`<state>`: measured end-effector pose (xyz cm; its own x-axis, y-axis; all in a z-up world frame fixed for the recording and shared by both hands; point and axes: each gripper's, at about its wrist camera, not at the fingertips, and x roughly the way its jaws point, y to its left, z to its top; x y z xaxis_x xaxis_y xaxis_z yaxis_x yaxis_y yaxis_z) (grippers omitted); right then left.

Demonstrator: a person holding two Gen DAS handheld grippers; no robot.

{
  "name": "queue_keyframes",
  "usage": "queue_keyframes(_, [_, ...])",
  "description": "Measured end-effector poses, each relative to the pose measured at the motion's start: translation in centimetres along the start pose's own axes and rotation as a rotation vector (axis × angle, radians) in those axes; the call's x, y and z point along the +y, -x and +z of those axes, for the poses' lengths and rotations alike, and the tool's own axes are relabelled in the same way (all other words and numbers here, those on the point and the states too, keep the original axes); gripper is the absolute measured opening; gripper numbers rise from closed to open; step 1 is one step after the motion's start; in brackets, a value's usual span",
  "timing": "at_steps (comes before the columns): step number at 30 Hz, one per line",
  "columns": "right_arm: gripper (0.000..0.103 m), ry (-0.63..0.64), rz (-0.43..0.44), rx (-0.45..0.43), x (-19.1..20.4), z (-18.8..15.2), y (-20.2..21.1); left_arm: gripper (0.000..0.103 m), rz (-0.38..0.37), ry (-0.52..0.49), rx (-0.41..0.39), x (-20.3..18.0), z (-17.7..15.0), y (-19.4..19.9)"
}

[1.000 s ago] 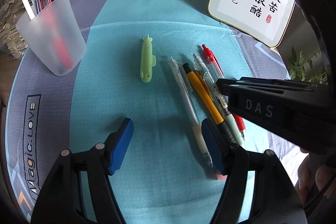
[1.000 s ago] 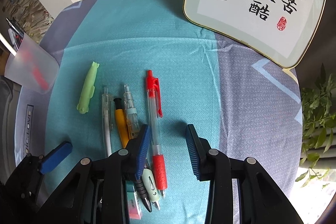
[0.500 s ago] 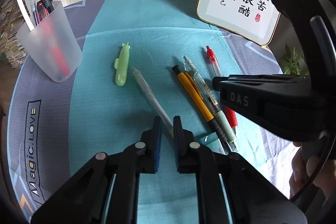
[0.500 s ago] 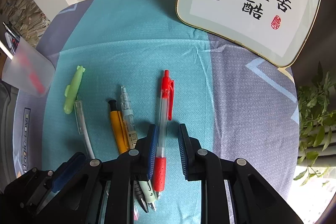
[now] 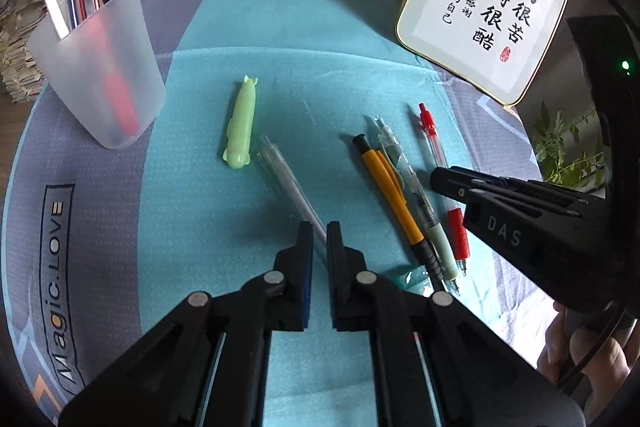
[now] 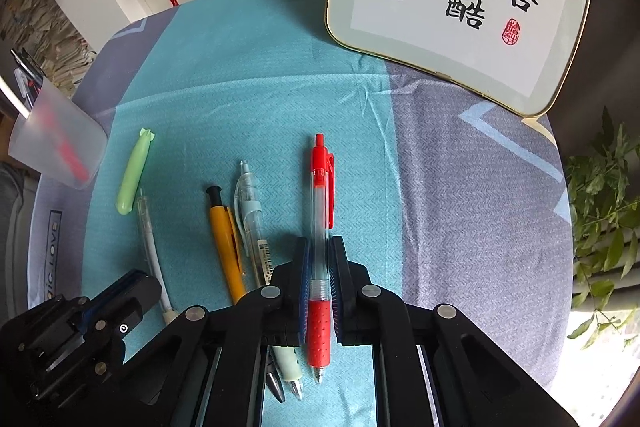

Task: Organize stationery
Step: 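Lift the clear pen with the left tool while the right tool lifts the red pen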

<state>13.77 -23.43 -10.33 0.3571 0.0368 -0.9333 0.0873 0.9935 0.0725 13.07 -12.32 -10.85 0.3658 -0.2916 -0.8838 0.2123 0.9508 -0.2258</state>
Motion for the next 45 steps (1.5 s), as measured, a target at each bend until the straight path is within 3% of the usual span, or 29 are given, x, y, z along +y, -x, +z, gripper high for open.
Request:
queue_keyframes(1, [0.011, -0.002, 0.005, 0.000, 0.0, 0.0, 0.0, 0.009, -0.004, 0.019, 0.000, 0.1, -0.1, 0.0])
queue_keyframes(2, [0.011, -0.005, 0.012, 0.001, -0.3, -0.2, 0.2, 0.017, 0.000, 0.028, 0.005, 0.1, -0.2, -0.1])
queue_keyframes(3, [0.011, -0.006, 0.016, 0.001, -0.4, -0.3, 0.3, 0.035, 0.014, 0.044, 0.035, 0.1, -0.3, -0.5])
queue_keyframes(4, [0.011, -0.008, 0.020, 0.000, -0.6, -0.4, 0.4, 0.044, 0.008, 0.040, 0.013, -0.2, -0.3, -0.3])
queue_keyframes(5, [0.011, -0.011, 0.025, 0.001, -0.6, -0.4, 0.4, 0.064, 0.015, 0.030, 0.024, -0.7, -0.3, -0.6])
queue_keyframes(6, [0.011, -0.013, 0.029, 0.000, -0.7, -0.4, 0.5, 0.077, 0.028, -0.001, 0.030, -1.5, -0.3, -0.9])
queue_keyframes(7, [0.011, -0.016, 0.033, 0.001, -0.9, -0.6, 0.5, 0.080, 0.056, -0.040, 0.032, -2.4, -0.3, -1.3])
queue_keyframes(8, [0.011, -0.020, 0.038, 0.002, -1.1, -0.6, 0.6, 0.079, 0.102, -0.066, 0.023, -3.1, -0.5, -1.7])
queue_keyframes(10, [0.011, -0.026, 0.043, 0.002, -1.5, -0.8, 0.7, 0.065, 0.180, -0.066, -0.042, -3.5, -0.9, -1.8])
queue_keyframes(12, [0.011, -0.030, 0.043, 0.001, -2.1, -1.3, 1.0, 0.016, 0.198, -0.028, -0.093, -2.6, -1.2, -1.2])
queue_keyframes(14, [0.010, -0.032, 0.038, 0.000, -2.6, -1.5, 1.2, 0.008, 0.123, 0.046, -0.080, -0.5, -0.8, -0.8])
queue_keyframes(15, [0.010, -0.037, 0.041, 0.000, -2.8, -1.6, 1.2, 0.008, 0.084, 0.069, -0.068, 0.3, -0.5, -0.7])
queue_keyframes(22, [0.010, -0.036, 0.064, -0.026, -2.6, -2.0, 2.2, 0.008, 0.008, 0.087, -0.036, 2.3, 0.0, -0.1])
queue_keyframes(31, [0.010, -0.022, 0.099, -0.088, -0.6, -1.2, 4.8, 0.008, -0.035, 0.064, -0.143, 3.6, -0.9, 5.2])
queue_keyframes(42, [0.010, 0.003, 0.147, -0.140, 3.7, 0.2, 5.8, 0.008, -0.070, 0.058, -0.417, 6.7, 0.3, 12.7])
queue_keyframes(45, [0.010, 0.017, 0.151, -0.175, 4.9, 0.5, 6.5, 0.008, -0.088, 0.011, -0.534, 7.4, 0.9, 14.1])
